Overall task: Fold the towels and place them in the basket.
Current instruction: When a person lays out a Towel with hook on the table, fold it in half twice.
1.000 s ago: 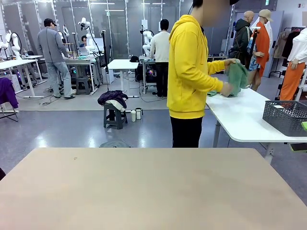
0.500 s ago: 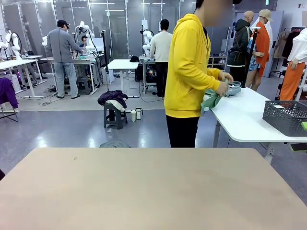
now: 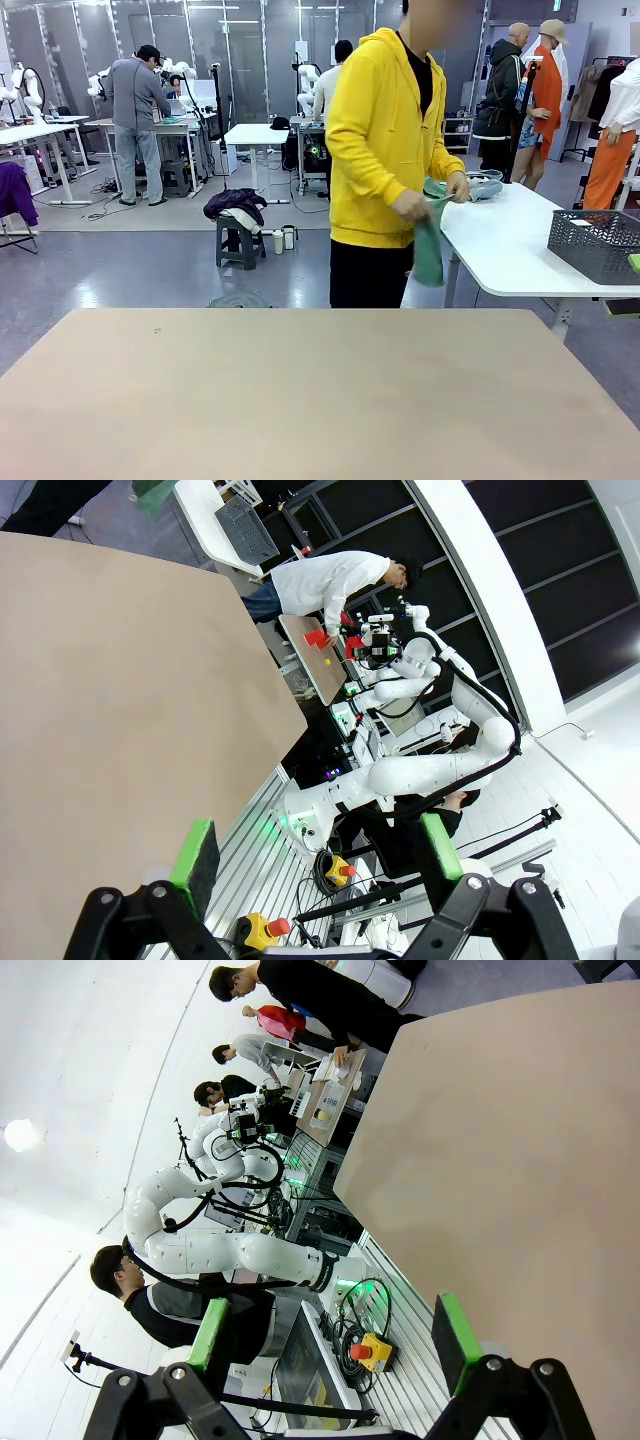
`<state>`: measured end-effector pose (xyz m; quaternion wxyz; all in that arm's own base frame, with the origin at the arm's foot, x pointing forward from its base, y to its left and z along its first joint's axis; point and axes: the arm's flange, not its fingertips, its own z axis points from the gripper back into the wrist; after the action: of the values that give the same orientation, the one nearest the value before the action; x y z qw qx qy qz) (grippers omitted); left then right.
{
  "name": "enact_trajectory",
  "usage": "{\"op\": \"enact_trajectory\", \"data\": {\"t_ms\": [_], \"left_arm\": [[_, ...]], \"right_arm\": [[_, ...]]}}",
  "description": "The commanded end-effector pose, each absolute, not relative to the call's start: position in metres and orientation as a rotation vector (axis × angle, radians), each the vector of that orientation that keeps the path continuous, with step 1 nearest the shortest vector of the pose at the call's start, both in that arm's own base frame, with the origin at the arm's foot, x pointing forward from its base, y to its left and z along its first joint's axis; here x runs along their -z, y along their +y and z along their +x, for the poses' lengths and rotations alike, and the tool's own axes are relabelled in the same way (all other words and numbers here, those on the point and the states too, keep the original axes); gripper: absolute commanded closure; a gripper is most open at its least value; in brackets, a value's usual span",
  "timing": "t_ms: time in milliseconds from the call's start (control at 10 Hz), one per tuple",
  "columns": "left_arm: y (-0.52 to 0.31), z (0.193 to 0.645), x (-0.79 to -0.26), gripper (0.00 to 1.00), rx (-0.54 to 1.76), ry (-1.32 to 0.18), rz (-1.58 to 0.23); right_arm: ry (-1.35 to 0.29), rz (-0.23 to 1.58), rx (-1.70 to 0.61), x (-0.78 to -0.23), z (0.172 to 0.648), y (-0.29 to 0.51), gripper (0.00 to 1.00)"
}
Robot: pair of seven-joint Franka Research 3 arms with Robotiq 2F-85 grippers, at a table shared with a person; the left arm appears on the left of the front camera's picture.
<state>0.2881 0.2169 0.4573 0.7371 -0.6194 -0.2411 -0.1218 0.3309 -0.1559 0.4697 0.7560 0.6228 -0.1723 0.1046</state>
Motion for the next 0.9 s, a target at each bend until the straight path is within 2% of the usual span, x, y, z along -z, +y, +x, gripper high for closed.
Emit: {"op": "enact_trajectory", "data": {"t_ms": [0,800], "left_arm": [[0.2180,0.2862,-0.4573,0.00,0.281,-0.530,-1.371],[0.2180,0.2862,-0.4573,0.00,0.281,-0.530,-1.371]], "right_arm": [[-0.385,1.370,-0.236,-0.4706,0.3305,-0.1563,0.00],[-0.385,1.370,-0.236,-0.4706,0.3305,-0.1563,0.00]]}}
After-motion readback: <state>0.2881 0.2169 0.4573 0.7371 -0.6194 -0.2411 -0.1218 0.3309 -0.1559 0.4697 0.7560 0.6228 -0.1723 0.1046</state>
